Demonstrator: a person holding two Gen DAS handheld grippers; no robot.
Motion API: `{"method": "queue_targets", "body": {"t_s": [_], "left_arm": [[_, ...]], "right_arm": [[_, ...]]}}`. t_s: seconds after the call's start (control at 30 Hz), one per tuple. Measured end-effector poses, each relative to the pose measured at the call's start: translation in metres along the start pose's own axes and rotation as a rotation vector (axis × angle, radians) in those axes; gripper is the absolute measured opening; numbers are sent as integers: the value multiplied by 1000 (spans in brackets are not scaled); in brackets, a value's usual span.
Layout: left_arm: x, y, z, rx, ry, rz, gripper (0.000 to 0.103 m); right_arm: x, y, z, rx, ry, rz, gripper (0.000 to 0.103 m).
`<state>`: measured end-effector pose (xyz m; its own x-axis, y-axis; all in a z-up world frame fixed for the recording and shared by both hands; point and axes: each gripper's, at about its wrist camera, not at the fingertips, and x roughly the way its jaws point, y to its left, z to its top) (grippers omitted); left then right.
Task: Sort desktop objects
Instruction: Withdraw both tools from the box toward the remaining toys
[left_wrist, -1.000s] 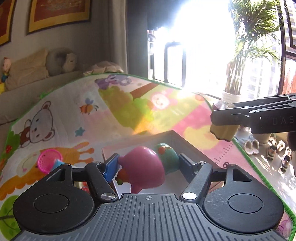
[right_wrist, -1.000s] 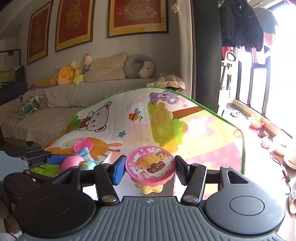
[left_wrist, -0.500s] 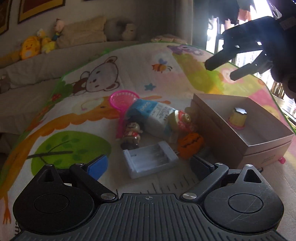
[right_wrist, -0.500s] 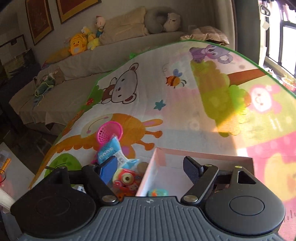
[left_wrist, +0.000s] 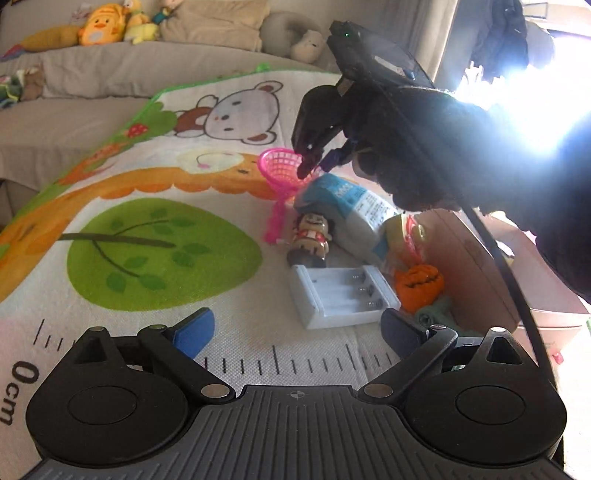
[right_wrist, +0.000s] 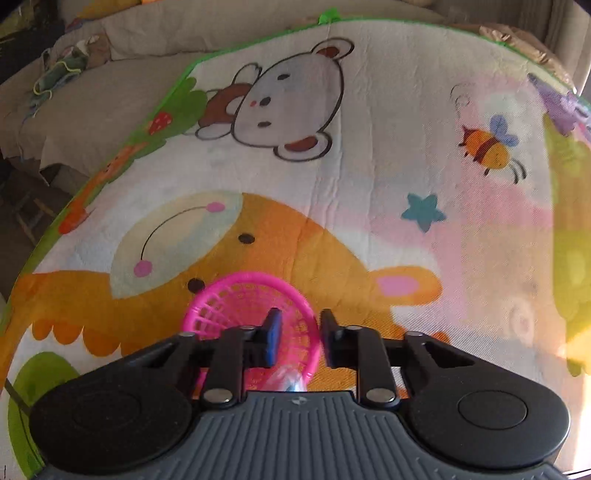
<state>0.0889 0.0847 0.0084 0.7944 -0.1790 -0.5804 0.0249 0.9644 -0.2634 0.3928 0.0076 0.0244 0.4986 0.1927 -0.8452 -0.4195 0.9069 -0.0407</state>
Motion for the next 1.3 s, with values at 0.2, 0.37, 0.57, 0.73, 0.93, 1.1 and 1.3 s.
{"method": "queue_targets", "body": {"t_s": [0.2,0.37,0.57,0.73,0.93,1.1,1.3], "left_arm": [[-20,1,-12,58,18,-9,101],[-45,-6,-28,109,-1,22,102],[-63,-27,-44,141,9,58,103],[-67,-45,-51,224,32,61,103],[-64,-67,-47,264,50,67,103],[-62,-85,-44,272,60,81,103],[-55,-94,-41,251,83,113,103]], "right_arm": [[-39,21,-55,-104,47,116,15],[-88,28,-107,-168,77,240,15],[-195,5,-163,-210,-173,290,29],[-254,-36,-245,-218,-307,198,61],[-250,-104,-312,-35,-309,-6,61],[-239,-179,-312,257,-350,-63,61],[-211,-183,-283,294,-339,44,70]]}}
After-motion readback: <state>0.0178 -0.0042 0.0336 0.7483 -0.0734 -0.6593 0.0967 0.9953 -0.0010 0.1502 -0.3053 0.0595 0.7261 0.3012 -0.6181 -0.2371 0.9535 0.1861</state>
